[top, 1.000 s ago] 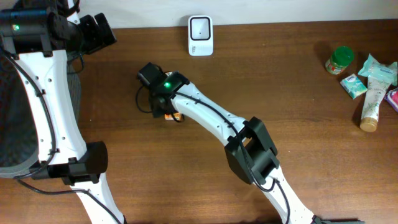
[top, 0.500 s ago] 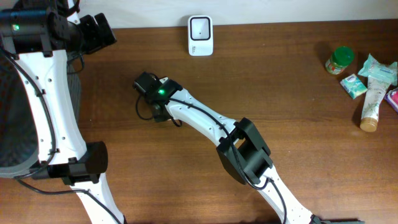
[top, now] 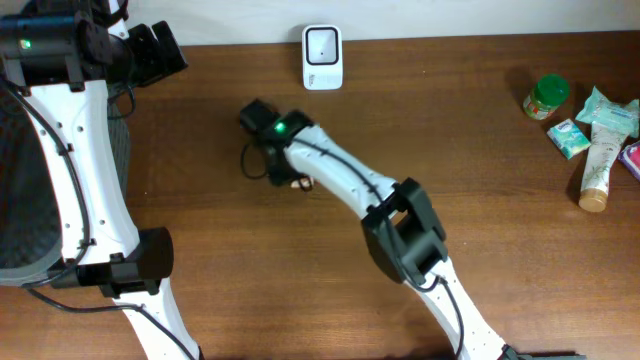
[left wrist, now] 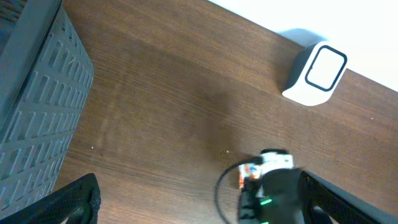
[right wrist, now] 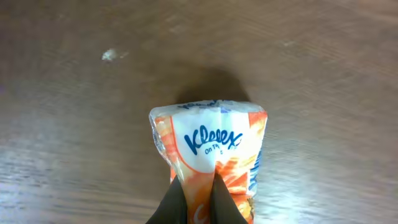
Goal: Scan the item barcode
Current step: 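Lift the orange Kleenex pack up in front of the scanner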
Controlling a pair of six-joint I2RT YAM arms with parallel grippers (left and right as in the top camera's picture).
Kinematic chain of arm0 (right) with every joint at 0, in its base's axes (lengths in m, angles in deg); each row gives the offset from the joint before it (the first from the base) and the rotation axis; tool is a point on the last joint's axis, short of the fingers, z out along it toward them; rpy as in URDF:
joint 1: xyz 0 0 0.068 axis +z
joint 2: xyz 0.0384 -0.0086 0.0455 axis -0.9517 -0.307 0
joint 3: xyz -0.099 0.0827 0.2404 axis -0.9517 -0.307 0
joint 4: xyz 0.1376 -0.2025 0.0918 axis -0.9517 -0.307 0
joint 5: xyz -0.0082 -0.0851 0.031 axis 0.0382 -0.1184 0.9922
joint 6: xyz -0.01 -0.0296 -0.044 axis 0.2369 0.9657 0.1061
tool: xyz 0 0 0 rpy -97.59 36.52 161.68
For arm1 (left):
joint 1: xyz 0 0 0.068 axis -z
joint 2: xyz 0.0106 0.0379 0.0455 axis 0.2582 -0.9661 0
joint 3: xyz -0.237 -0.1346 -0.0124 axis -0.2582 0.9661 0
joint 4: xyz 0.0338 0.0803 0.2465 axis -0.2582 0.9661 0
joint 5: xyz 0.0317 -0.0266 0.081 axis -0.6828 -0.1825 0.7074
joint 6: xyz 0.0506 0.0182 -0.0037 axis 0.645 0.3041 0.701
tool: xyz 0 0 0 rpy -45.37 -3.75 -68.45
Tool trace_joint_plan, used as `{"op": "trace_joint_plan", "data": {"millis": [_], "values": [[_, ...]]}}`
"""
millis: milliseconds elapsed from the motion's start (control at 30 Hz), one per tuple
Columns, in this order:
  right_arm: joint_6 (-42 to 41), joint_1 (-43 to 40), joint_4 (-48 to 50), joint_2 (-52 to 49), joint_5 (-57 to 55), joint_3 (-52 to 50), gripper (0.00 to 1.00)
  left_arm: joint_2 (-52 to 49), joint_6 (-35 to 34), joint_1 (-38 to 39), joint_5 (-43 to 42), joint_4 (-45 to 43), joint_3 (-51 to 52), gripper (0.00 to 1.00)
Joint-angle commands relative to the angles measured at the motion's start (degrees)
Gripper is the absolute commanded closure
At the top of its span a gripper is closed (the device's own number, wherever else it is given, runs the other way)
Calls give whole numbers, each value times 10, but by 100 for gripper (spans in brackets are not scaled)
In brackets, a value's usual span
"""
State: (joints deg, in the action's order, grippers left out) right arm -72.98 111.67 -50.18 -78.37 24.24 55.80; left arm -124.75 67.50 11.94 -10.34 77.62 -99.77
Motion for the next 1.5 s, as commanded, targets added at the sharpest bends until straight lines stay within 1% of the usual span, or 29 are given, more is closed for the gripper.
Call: {"op": "trace_joint_plan", "data": {"millis": [0, 67, 100, 167, 267, 300, 367, 400, 433, 467, 500, 533, 600, 633, 667, 700, 733, 800, 900, 1000, 1067, 1133, 1167, 1200, 1233, 1300, 1400, 1433, 1467], "values": [[61, -84, -8, 44, 237, 46, 96, 9, 9, -1, -2, 0, -1, 1], [86, -147, -9, 40, 434, 38, 96, 9, 9, -1, -2, 0, -1, 1], [101, -167, -9, 39, 493, 27, 96, 9, 9, -1, -2, 0, -1, 1], [120, -199, -9, 39, 562, -2, 96, 9, 9, -1, -2, 0, -1, 1], [125, -254, 10, 39, 610, -96, 96, 9, 9, -1, -2, 0, -1, 1], [125, -271, 27, 39, 633, -130, 93, 9, 9, -1, -2, 0, -1, 1], [126, -303, 43, 39, 635, -173, 92, 9, 9, -1, -2, 0, -1, 1], [140, -320, 42, 39, 636, -188, 89, 9, 9, -1, -2, 0, -1, 1], [154, -334, 36, 39, 626, -195, 83, 9, 9, -1, -2, 0, -1, 1], [156, -347, 26, 39, 596, -195, 73, 9, 9, -1, -2, 0, -1, 1], [156, -367, 17, 42, 564, -191, 55, 9, 9, -1, -2, 0, -1, 1], [172, -390, -13, 44, 546, -169, 49, 9, 9, -1, -2, 0, -1, 1], [177, -406, -54, 47, 510, -126, 48, 9, 9, -1, -2, 0, -1, 1], [201, -411, -83, 48, 498, -94, 47, 9, 9, -1, -2, 0, -1, 1], [230, -410, -112, 48, 499, -64, 44, 9, 9, -1, -2, 0, -1, 1], [258, -403, -132, 48, 501, -41, 42, 9, 9, -1, -2, 0, -1, 1], [274, -396, -138, 48, 500, -35, 40, 9, 9, -1, -2, 0, -1, 1], [291, -372, -130, 47, 497, -45, 41, 9, 9, -1, -2, 0, -1, 1], [290, -340, -94, 46, 447, -75, 41, 9, 9, -1, -2, 0, -1, 1], [269, -319, -53, 46, 422, -114, 41, 9, 9, -1, -2, 0, -1, 1], [229, -312, -32, 46, 357, -135, 42, 9, 9, -1, -2, 0, -1, 1], [226, -310, -19, 46, 336, -154, 50, 9, 9, -1, -2, 0, -1, 1], [226, -309, -19, 46, 338, -156, 64, 9, 9, -1, -2, 0, -1, 1], [226, -309, -19, 46, 344, -156, 75, 9, 9, -1, -2, 0, -1, 1], [226, -308, -19, 46, 369, -156, 96, 9, 9, -1, -2, 0, -1, 1], [226, -306, -17, 47, 397, -149, 96, 9, 9, -1, -2, 0, -1, 1], [225, -306, -19, 47, 386, -75, 96, 9, 9, -1, -2, 0, -1, 1], [225, -304, -21, 47, 367, -37, 96, 9, 9, -1, -2, 0, -1, 1], [225, -300, -21, 47, 315, 16, 96, 9, 9, -1, -2, 0, -1, 1]]}}
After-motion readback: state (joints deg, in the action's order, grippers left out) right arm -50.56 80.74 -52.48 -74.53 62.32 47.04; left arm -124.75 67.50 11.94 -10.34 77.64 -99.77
